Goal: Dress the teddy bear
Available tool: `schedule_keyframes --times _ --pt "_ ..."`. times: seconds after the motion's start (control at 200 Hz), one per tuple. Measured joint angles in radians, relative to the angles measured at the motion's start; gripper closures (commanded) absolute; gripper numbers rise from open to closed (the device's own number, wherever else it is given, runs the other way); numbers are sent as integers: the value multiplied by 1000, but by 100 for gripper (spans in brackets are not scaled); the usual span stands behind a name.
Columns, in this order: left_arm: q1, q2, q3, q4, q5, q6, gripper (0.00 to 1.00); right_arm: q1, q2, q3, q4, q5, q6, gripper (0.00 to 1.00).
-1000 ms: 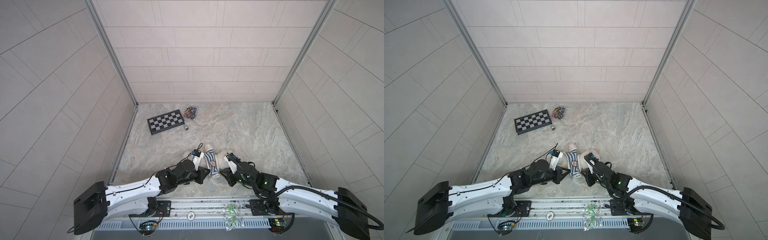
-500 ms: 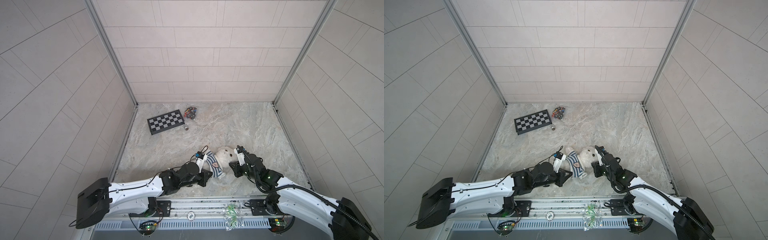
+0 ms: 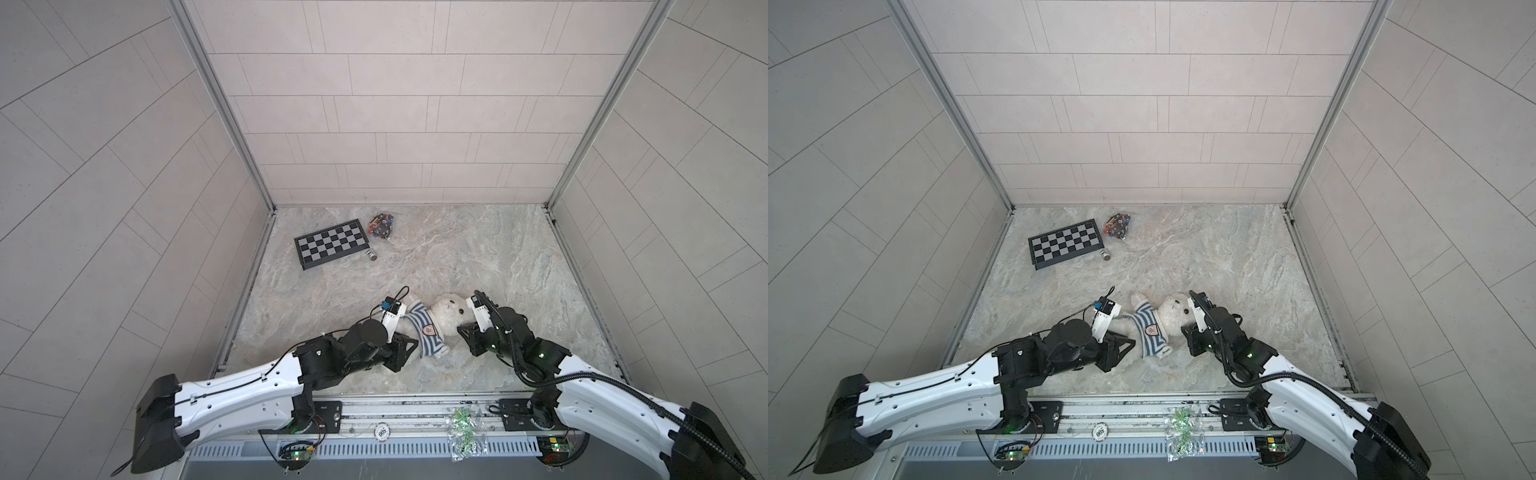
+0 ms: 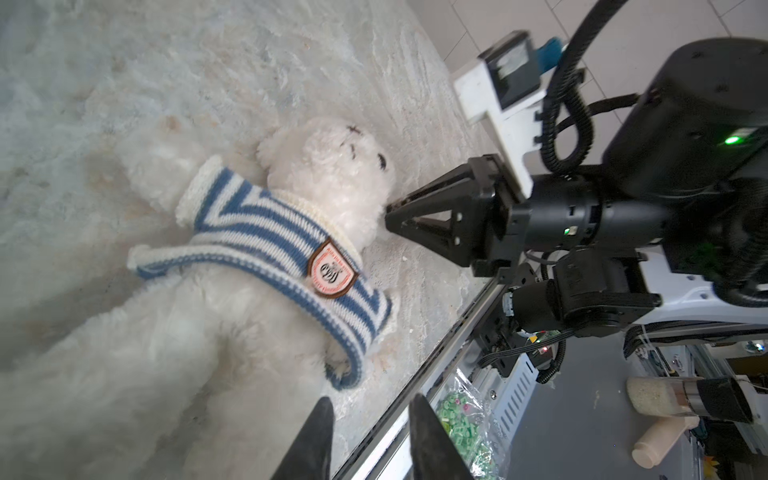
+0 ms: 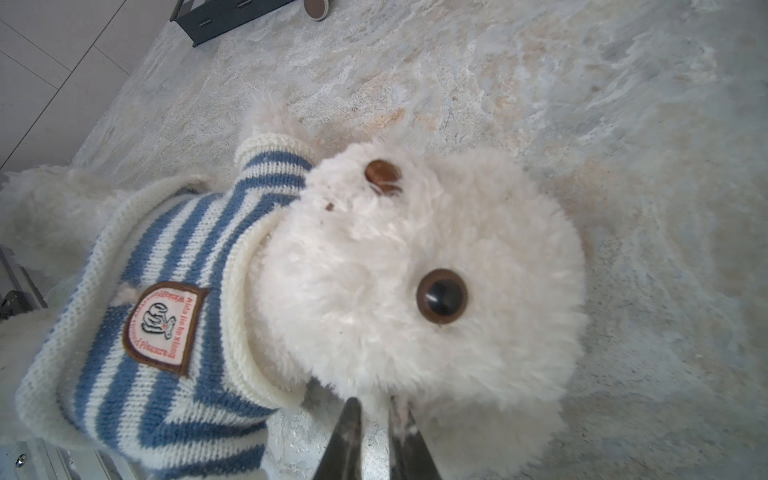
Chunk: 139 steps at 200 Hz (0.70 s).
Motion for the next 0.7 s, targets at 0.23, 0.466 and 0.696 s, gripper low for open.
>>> schedule_keyframes --times 0.23,0.466,0.696 --pt "50 198 140 26 67 85 71 0 -11 0 -8 -4 -2 83" --pt "180 365 139 90 160 126 72 0 -12 0 -15 -4 -4 83" --pt "182 414 129 122 194 155 73 0 -11 0 -18 -4 -5 82"
